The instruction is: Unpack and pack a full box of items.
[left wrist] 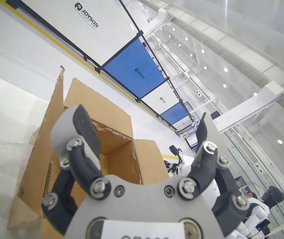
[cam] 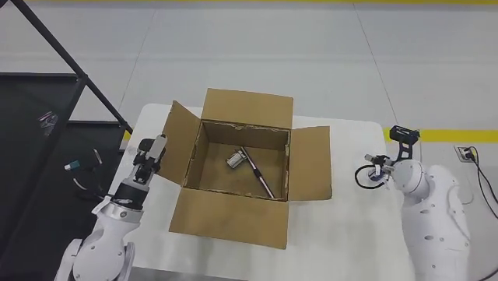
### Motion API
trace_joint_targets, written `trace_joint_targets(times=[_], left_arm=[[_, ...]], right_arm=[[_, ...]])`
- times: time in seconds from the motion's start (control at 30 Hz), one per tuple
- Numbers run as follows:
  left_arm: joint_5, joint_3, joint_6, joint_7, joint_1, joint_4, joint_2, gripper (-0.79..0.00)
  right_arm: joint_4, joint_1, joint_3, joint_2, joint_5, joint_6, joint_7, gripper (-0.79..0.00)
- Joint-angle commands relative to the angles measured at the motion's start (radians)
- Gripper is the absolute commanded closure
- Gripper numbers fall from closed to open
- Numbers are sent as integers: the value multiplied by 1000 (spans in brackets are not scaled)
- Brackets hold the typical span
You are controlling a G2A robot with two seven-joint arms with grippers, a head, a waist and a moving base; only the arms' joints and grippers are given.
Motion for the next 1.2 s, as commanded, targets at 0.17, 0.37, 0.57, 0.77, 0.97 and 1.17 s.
trace_joint_targets(times=[0.17,0.37,0.57,0.77,0.97,1.17], left_arm=[[9,12,9,1,-7,0,0,-785],[13,7,11,10,4,-2,0,-785],[13,7,12,12,9,-2,0,-785],[15,7,12,10,10,-3,0,-785],[12,10,9,9,11,-2,0,-785],[8,-2,0,26,29,-11,1,-785]], right_arm=[[56,14,5,11,-4,2,-11,-280],[66,22,-12,13,20,18,-25,0],[-17,4,-32,14,33,30,-25,0],[-262,-74,-69,10,38,71,-15,0],[-621,-185,-162,1,-1,133,-7,0],[-836,-231,-333,-11,36,88,-3,0]])
